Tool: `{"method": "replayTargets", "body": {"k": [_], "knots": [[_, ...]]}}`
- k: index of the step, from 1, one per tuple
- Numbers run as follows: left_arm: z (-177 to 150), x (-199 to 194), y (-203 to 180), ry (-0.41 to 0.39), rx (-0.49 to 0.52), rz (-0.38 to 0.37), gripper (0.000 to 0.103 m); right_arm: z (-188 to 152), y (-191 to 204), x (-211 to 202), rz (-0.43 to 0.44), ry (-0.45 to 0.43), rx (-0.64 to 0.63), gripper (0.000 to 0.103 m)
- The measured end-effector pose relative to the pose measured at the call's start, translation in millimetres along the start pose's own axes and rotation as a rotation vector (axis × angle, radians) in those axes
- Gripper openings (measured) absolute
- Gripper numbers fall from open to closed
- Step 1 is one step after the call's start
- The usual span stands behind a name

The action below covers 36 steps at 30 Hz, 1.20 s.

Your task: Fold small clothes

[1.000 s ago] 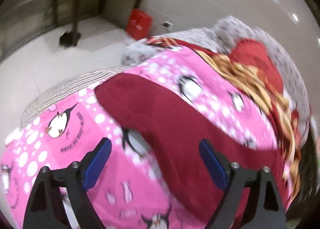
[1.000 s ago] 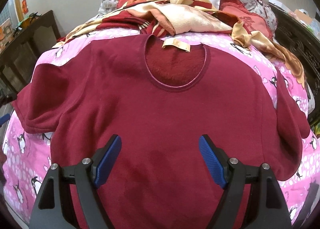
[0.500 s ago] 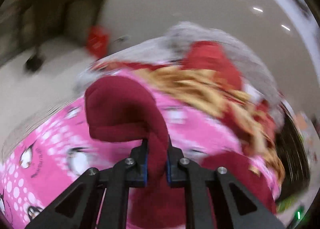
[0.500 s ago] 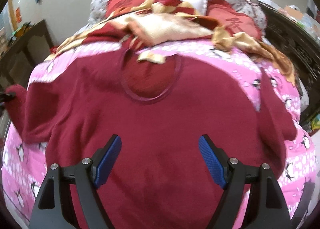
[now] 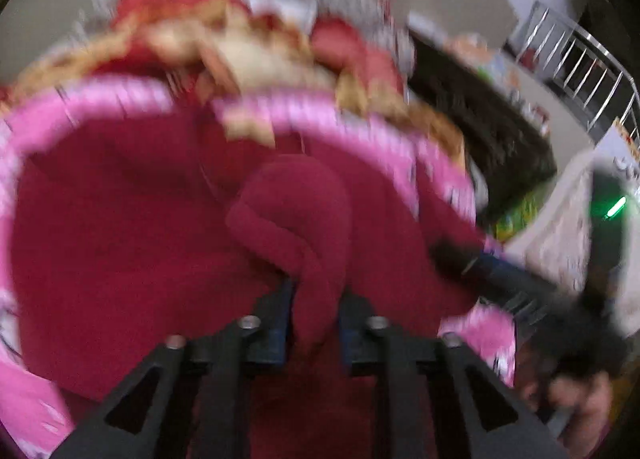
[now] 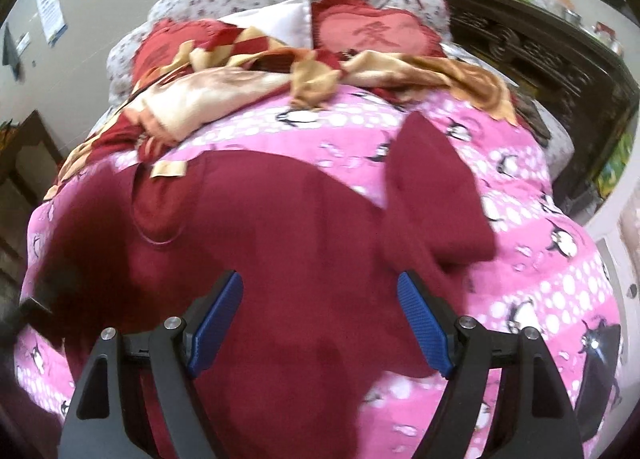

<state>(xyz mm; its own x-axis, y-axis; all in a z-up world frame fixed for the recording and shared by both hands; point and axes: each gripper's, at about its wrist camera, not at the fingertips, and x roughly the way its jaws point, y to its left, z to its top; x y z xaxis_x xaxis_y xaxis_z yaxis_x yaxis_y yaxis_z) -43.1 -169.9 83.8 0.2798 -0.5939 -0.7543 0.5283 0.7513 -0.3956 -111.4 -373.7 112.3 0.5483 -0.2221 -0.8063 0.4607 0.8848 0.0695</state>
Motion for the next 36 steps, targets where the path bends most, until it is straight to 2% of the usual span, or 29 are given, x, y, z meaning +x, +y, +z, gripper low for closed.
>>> {"method": "replayTargets", "body": {"k": [1,4,6,7,8,11,15,17,19,22,25,27,28,30,33,36], "knots": [[-4.3,6.2,2.9,0.045,-0.005,-0.011,0.043,-0.3,-3.5,-0.6,-0.005,0.001,-0.002,0.083],[-9.5,-7.3,10.6,0.044,0.006,0.002,0.049,-0.5,-10.8,-1.4,-0.012,-0.006,0.001,0.083],[-8.6,-41.2,21.4,-0.013,0.025,0.009,0.066,-0.2,-12.2,-0.9,0.012,-0.008,0.010,0.083],[-12.3,-62.6,29.1,-0.058,0.026,0.018,0.080,0.2,-11.5,0.0,0.035,-0.008,0.013,0.083],[-13.2,-78.4,39.0,-0.104,0.019,0.047,0.090,0.4,-8.4,1.0,0.063,-0.008,0.009,0.083],[-14.5,-104.1,70.3,-0.184,-0.012,0.172,0.091,0.5,5.9,7.2,0.122,0.006,-0.022,0.083],[-27.9,-102.3,122.8,-0.134,-0.082,0.374,0.090,4.1,31.6,12.9,0.159,-0.001,-0.073,0.083],[-34.7,-91.2,139.6,-0.088,-0.136,0.380,0.090,9.2,48.9,16.4,0.186,0.000,-0.095,0.083],[-41.2,-83.9,148.2,-0.062,-0.164,0.378,0.090,12.2,75.8,25.6,0.185,0.047,-0.150,0.083],[-45.4,-78.3,140.6,-0.066,-0.145,0.389,0.090,0.2,109.4,29.8,0.172,0.083,-0.242,0.083],[-43.1,-70.2,129.3,-0.057,-0.110,0.390,0.090,-20.2,131.7,28.3,0.112,0.057,-0.341,0.083],[-43.0,-65.9,123.9,-0.042,-0.084,0.393,0.090,-33.4,136.6,34.8,0.007,0.068,-0.432,0.077],[-43.6,-66.2,122.1,-0.041,-0.068,0.395,0.090,-37.1,128.7,37.4,-0.043,0.076,-0.452,0.070],[-44.0,-60.2,118.8,-0.049,-0.050,0.404,0.090,-35.2,101.7,33.2,-0.059,0.095,-0.403,0.070],[-45.1,-58.4,121.8,-0.050,-0.056,0.402,0.090,-26.5,40.3,9.8,-0.025,0.068,-0.218,0.070],[-44.8,-58.6,125.0,-0.050,-0.079,0.394,0.090,-13.6,-5.3,-9.6,0.017,0.018,-0.121,0.070]]}}
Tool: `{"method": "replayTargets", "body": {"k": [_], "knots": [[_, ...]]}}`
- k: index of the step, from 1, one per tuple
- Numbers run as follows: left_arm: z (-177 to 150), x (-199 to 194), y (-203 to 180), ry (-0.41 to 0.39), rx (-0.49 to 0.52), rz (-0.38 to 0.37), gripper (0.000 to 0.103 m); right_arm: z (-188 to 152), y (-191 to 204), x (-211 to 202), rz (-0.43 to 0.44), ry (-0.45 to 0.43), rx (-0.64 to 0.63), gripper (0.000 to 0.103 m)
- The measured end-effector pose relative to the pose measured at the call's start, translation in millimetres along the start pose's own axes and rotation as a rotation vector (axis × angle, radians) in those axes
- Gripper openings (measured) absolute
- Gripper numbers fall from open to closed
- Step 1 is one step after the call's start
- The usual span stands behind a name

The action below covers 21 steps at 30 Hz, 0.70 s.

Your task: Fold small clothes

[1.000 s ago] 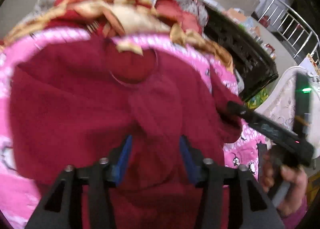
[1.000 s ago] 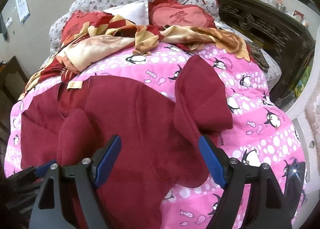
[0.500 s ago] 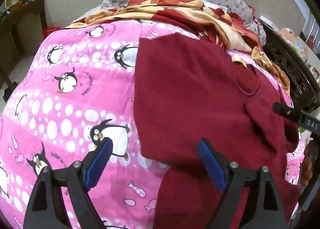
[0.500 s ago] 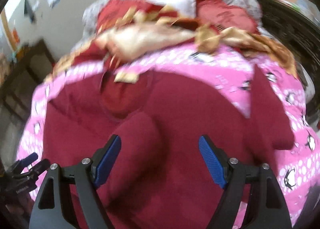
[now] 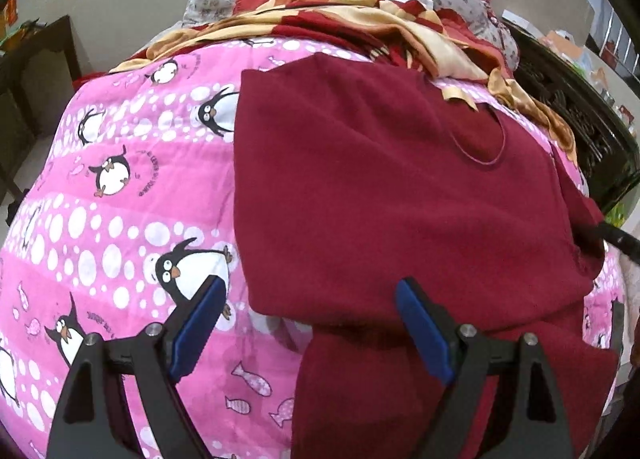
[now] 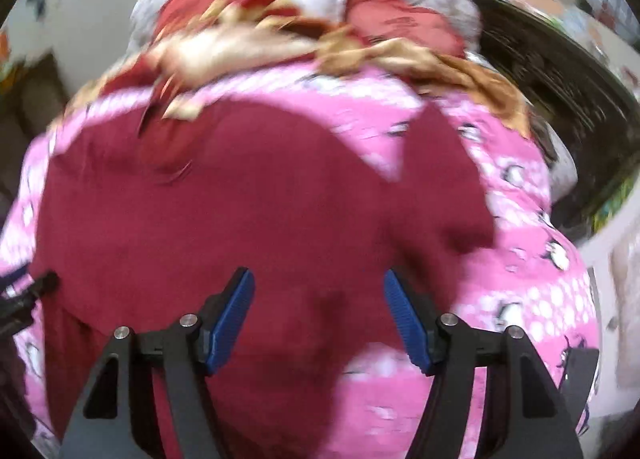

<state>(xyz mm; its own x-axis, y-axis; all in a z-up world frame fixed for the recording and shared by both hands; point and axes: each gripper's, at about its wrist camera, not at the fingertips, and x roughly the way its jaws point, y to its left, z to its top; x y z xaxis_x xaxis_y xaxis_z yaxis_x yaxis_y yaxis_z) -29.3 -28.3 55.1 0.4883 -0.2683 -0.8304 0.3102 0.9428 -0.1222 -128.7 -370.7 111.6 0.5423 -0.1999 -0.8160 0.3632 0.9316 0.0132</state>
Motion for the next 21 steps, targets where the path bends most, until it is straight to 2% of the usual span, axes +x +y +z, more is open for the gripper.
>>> {"method": "replayTargets", "body": {"k": [2,4,6,8,11,15,16,18,19,20,21], "knots": [[0.3,-1.1,0.8,0.003,-0.010,0.000,0.090,4.4,-13.4,-1.1,0.051,-0.009,0.043,0.070],[0.7,-7.3,0.8,-0.010,-0.004,0.004,0.090,10.2,-11.8,4.8,0.121,-0.006,0.059,0.070],[2.3,-14.5,1.4,-0.030,0.012,0.016,0.090,16.6,1.5,12.9,0.172,-0.001,0.024,0.070],[5.3,-20.8,4.3,-0.051,0.019,0.033,0.090,19.8,29.0,21.0,0.212,0.004,-0.094,0.070],[10.7,-26.1,16.0,-0.062,-0.012,0.045,0.090,15.3,68.1,33.3,0.217,0.013,-0.290,0.066],[13.6,-29.7,31.7,-0.069,-0.064,0.048,0.090,5.5,101.4,62.5,0.241,0.091,-0.485,0.053],[13.9,-29.6,35.0,-0.069,-0.072,0.053,0.090,3.1,106.4,71.7,0.235,0.114,-0.523,0.045],[14.2,-28.8,39.6,-0.067,-0.086,0.059,0.090,-0.2,109.0,75.0,0.237,0.104,-0.547,0.038],[14.6,-28.3,41.6,-0.066,-0.094,0.060,0.090,0.0,109.0,73.1,0.251,0.094,-0.549,0.021],[14.7,-28.1,42.4,-0.066,-0.099,0.061,0.090,0.5,109.6,70.7,0.244,0.094,-0.557,0.010],[15.9,-28.1,44.0,-0.067,-0.106,0.061,0.090,1.2,109.7,68.5,0.236,0.088,-0.564,0.009]]}}
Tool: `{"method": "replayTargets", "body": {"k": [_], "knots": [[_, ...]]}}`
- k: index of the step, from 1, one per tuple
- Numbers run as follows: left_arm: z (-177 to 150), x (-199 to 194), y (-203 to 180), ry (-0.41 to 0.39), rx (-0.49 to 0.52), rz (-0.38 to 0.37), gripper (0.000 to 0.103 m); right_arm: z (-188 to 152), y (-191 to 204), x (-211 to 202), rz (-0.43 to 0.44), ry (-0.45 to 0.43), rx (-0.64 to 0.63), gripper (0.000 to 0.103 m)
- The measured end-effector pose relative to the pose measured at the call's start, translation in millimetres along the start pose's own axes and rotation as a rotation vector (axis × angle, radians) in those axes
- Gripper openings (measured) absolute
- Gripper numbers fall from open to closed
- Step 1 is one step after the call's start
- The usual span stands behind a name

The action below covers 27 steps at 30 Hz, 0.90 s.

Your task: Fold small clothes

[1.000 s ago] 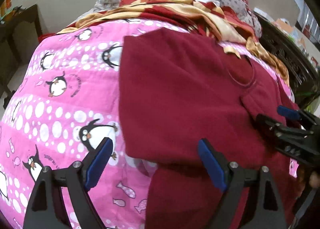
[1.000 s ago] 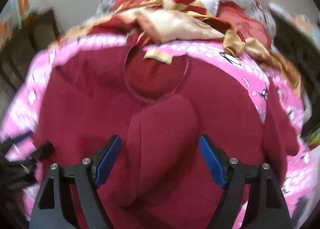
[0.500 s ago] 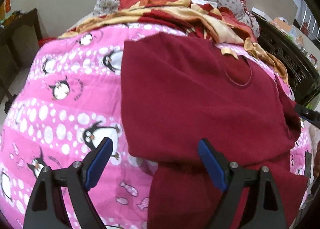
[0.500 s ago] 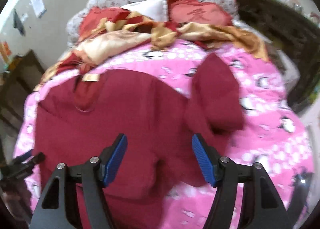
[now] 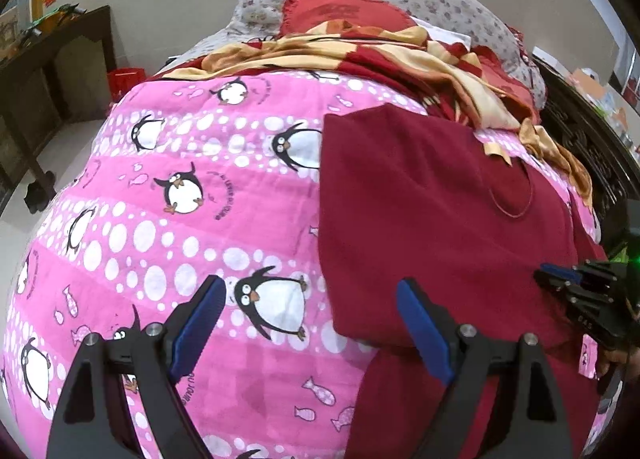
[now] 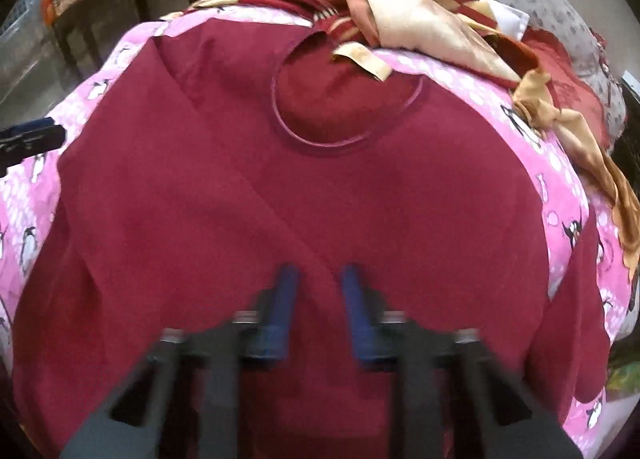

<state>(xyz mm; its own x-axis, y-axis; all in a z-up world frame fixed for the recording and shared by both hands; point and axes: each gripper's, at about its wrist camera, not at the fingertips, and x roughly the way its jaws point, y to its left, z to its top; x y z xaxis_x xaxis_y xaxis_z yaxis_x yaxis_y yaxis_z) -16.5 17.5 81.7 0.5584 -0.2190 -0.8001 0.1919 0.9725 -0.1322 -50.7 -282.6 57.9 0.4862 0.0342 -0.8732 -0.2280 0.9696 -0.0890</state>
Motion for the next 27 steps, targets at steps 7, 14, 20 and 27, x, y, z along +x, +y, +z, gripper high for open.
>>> {"method": "replayTargets", "body": {"k": [7,14,20,27], "knots": [[14.2,-4.8,-3.3,-0.052,-0.039,-0.008,0.090,10.5,-15.7,-54.6,-0.205,-0.200,0.027,0.006],[25.1,12.8,-33.4,-0.046,-0.009,-0.031,0.090,9.0,-67.1,-28.0,-0.091,-0.125,0.267,0.014],[24.2,44.4,-45.4,0.001,0.041,0.010,0.090,-30.7,-97.4,-77.9,-0.155,-0.213,0.424,0.027],[12.3,76.1,-37.1,0.064,0.019,0.029,0.092,-47.2,-97.7,-24.2,-0.132,-0.053,0.438,0.025]]}}
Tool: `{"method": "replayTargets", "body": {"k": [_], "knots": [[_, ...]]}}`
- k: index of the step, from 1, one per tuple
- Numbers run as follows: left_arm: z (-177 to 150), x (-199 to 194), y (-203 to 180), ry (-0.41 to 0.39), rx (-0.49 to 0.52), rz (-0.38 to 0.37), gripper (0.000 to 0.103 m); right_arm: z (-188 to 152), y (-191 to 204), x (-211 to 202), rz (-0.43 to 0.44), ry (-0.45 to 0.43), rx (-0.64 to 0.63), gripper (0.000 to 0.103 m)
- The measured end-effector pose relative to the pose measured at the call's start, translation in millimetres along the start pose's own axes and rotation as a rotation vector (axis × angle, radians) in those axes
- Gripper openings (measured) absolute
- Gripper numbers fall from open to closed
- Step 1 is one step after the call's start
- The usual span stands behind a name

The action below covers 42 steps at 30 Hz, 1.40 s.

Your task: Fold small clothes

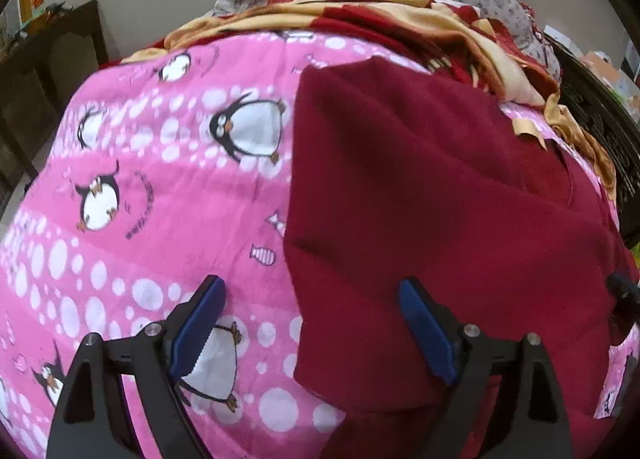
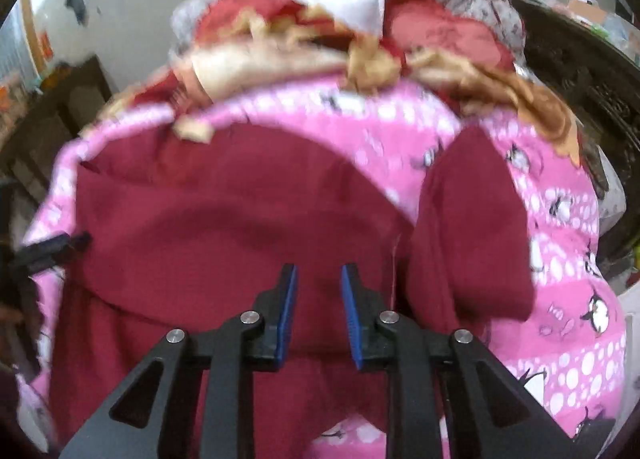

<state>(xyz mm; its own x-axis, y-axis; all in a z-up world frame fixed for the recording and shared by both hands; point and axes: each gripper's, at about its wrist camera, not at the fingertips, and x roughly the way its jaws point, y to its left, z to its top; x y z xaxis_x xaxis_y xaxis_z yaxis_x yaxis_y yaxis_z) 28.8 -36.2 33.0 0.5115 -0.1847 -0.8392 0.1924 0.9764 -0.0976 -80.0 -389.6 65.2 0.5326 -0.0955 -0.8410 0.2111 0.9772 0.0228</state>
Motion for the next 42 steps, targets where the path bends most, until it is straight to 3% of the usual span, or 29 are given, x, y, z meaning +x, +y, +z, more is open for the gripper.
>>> {"method": "replayTargets", "body": {"k": [4,7,10,14,17,21,22,23,24,25,27,30,34,36,40,42], "knots": [[-0.7,-13.7,5.3,0.010,0.012,-0.001,0.092,-8.4,-16.1,-16.6,0.050,-0.025,0.084,0.025],[-4.6,-32.9,9.7,-0.010,0.024,-0.019,0.092,-16.1,-16.7,-48.0,0.090,-0.059,0.048,0.028],[-11.3,-53.2,10.5,-0.034,0.020,-0.058,0.092,-24.2,-22.9,-65.6,0.021,-0.108,0.034,0.034],[-16.3,-65.5,6.8,-0.044,0.018,-0.067,0.092,-17.3,-49.4,-66.7,-0.060,-0.127,0.131,0.035],[-19.4,-66.8,4.1,-0.032,0.012,-0.067,0.092,-2.4,-54.9,-57.7,-0.066,-0.133,0.174,0.038],[-22.3,-69.0,-1.1,-0.023,0.017,-0.076,0.092,15.3,-48.1,-22.8,-0.092,-0.055,0.125,0.043],[-22.6,-71.1,-3.7,-0.027,0.025,-0.077,0.092,14.7,-50.4,-14.6,-0.076,-0.033,0.132,0.041],[-23.5,-72.2,-4.8,-0.030,0.030,-0.078,0.092,13.9,-54.5,-9.8,-0.062,-0.021,0.150,0.023],[-23.7,-73.6,-6.4,-0.033,0.038,-0.080,0.092,11.4,-63.4,-9.4,-0.047,-0.019,0.188,0.012],[-23.7,-75.1,-7.5,-0.039,0.044,-0.080,0.092,6.9,-74.8,-16.8,-0.023,-0.037,0.243,0.009],[-23.1,-75.5,-8.0,-0.046,0.043,-0.078,0.092,-7.4,-96.0,-43.0,0.001,-0.115,0.335,0.009],[-22.2,-70.7,-8.7,-0.034,0.024,-0.083,0.092,-41.8,-128.0,-84.6,-0.080,-0.193,0.434,0.009],[-23.6,-66.6,-17.6,-0.021,0.027,-0.104,0.092,-85.9,-161.9,-94.0,-0.123,-0.094,0.520,0.010],[-25.0,-68.1,-23.3,-0.027,0.043,-0.108,0.092,-100.0,-169.7,-97.7,-0.152,-0.066,0.530,0.012],[-26.3,-70.2,-31.5,-0.026,0.071,-0.108,0.092,-106.5,-191.0,-113.8,-0.198,-0.129,0.584,0.039],[-25.7,-71.5,-32.8,-0.027,0.075,-0.106,0.092,-98.3,-202.9,-108.9,-0.190,-0.136,0.598,0.041]]}}
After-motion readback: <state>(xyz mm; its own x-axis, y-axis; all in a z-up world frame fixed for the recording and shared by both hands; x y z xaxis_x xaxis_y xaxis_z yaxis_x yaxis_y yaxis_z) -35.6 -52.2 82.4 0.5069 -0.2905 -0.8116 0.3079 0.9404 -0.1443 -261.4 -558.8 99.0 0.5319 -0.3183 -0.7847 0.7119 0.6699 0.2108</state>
